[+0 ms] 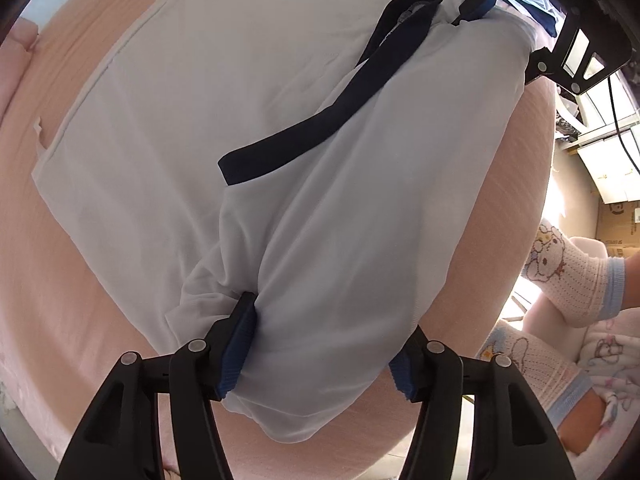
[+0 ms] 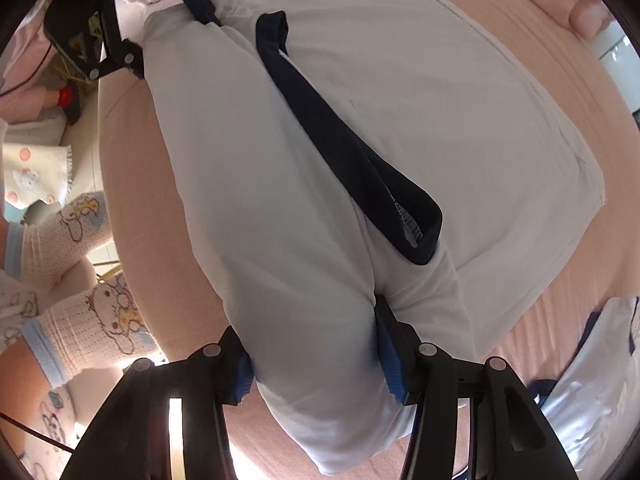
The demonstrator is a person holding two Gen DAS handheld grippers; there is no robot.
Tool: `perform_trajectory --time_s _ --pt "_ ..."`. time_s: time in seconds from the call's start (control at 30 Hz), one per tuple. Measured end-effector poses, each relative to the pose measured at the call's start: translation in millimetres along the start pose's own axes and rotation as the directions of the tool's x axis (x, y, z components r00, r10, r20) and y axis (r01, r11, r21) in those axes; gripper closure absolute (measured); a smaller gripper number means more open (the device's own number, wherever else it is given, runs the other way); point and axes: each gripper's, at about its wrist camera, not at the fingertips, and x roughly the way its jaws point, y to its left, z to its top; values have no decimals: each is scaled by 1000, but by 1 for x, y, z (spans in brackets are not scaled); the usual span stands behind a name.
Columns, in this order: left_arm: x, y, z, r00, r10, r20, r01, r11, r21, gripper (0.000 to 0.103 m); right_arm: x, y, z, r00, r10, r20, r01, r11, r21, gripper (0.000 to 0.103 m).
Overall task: Fold clothes
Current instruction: 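Grasp the folded edge of the shirt with both grippers, then lift the grasped edge with both grippers and fold it over the shirt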
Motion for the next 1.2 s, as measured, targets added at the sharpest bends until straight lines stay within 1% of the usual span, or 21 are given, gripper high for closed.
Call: perform_trajectory --time_s 0.1,0.17,0.27,0.37,0.43,0.47,0.5,0.57,0.67,0.77,0.8,0.83,0.87,0.9,0.97,1.03,1.07,1.1,1.17,1.2 --pt "-4 20 6 994 -110 -16 108 991 -74 46 -4 -19 2 992 123 2 -122 986 111 51" --pt "-5 37 8 981 -193 -14 189 972 -142 46 -7 -31 1 981 193 19 -193 963 186 52" --pt "-6 64 11 952 -307 5 299 921 -251 46 -11 -50 -5 955 284 85 -297 905 306 52" --pt "-9 87 13 931 -361 43 355 877 -325 46 -14 -72 -15 924 341 175 -384 824 418 52" --pt "-10 100 14 927 -368 68 366 854 -370 45 -16 -83 -19 909 351 227 -418 773 477 52" --pt "-11 107 15 925 -371 81 371 842 -392 44 -18 -87 -19 904 349 246 -427 755 498 52" --pt "-12 112 16 927 -365 88 368 834 -411 44 -20 -88 -18 904 342 256 -426 751 505 52" --pt "-13 123 18 930 -353 104 361 816 -453 44 -20 -77 -21 911 319 262 -411 760 503 52" --pt "-13 136 18 928 -350 127 365 785 -501 44 -19 -80 -12 919 292 264 -391 766 510 52" --pt "-9 144 16 925 -353 142 372 759 -534 43 -23 -100 -13 918 273 286 -389 752 531 52" --pt "-7 145 15 926 -349 145 370 754 -542 41 -23 -103 -15 917 267 296 -391 744 541 52" --pt "-5 148 14 924 -349 155 374 742 -557 40 -20 -107 -16 914 266 306 -398 732 553 52" --pt "-4 151 12 922 -350 166 379 728 -572 39 -19 -111 -20 911 264 317 -405 717 568 52" --pt "-2 155 10 916 -357 181 391 703 -594 39 -18 -115 -23 908 260 329 -411 701 582 52" --pt "0 163 5 905 -368 214 414 645 -642 39 -17 -119 -29 898 261 353 -432 672 602 51" --pt "-2 168 2 902 -357 243 422 609 -672 39 -16 -123 -34 888 261 378 -452 646 615 50" --pt "-5 169 1 905 -342 254 418 602 -680 39 -18 -124 -37 887 248 389 -451 641 621 47" --pt "-9 168 0 912 -318 258 405 606 -684 38 -20 -124 -40 889 231 396 -446 636 630 45" --pt "-19 167 0 925 -269 268 379 615 -691 35 -26 -127 -44 900 179 398 -417 623 662 35" --pt "-25 165 -2 928 -249 276 372 616 -694 34 -30 -129 -48 904 153 399 -403 614 678 34"
